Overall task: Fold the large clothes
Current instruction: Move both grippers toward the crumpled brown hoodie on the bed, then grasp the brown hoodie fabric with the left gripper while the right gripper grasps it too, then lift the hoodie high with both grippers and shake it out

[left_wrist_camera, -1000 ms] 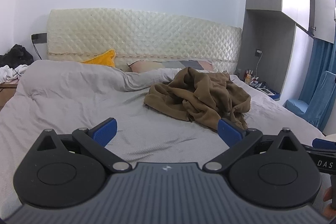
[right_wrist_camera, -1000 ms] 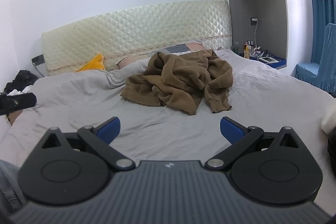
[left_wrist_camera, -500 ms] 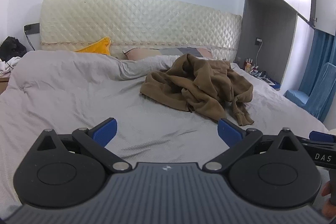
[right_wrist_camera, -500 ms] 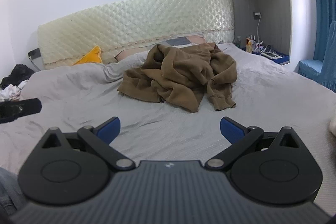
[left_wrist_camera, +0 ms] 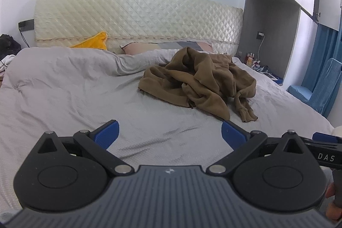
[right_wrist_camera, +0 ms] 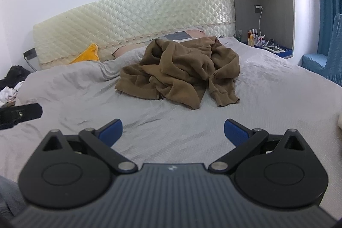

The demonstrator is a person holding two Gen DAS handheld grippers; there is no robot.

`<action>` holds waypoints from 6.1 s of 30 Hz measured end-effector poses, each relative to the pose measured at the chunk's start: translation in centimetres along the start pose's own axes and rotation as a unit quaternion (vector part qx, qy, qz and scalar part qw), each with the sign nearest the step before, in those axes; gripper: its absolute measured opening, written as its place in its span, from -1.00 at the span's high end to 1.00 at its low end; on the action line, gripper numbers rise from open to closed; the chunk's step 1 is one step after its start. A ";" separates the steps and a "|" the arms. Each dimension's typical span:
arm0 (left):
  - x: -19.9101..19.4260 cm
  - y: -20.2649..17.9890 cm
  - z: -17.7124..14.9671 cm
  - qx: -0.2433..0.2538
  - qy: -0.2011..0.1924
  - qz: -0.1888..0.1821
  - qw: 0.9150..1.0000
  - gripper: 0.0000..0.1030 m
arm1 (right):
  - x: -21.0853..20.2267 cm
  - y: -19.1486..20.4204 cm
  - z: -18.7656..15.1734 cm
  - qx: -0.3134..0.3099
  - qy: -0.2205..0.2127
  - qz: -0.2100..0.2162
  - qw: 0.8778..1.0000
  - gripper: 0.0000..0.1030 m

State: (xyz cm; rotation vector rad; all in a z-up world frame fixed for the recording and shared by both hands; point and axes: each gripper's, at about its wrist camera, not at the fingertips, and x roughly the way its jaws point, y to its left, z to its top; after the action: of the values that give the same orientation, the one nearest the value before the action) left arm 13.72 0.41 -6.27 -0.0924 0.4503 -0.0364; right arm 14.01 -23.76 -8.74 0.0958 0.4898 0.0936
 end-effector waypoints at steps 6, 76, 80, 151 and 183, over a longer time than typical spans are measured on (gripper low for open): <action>0.3 0.3 -0.1 -0.005 0.002 0.003 1.000 -1.00 | 0.5 0.0 -0.1 0.002 0.004 0.000 1.000 -1.00; 52.8 -3.5 16.6 -0.094 0.027 -0.204 0.974 -1.00 | 43.1 -11.2 18.5 0.049 -0.010 0.044 0.998 -0.94; 58.6 -4.7 18.8 -0.117 0.041 -0.242 0.962 -1.00 | 49.1 -12.8 21.4 0.069 -0.007 0.053 0.996 -0.93; -17.4 4.2 24.8 -0.155 -0.258 -0.145 0.943 0.66 | -3.3 6.7 31.5 -0.023 -0.242 0.344 0.907 0.51; 11.3 16.1 22.7 -0.112 -0.160 0.037 0.980 0.65 | 44.3 14.4 29.9 -0.011 -0.120 0.267 0.956 0.55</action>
State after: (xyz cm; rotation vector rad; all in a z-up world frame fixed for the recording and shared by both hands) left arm 34.00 17.61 7.58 -0.2986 0.1345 0.1026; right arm 66.13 -6.61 -1.47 0.2145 0.2093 0.6106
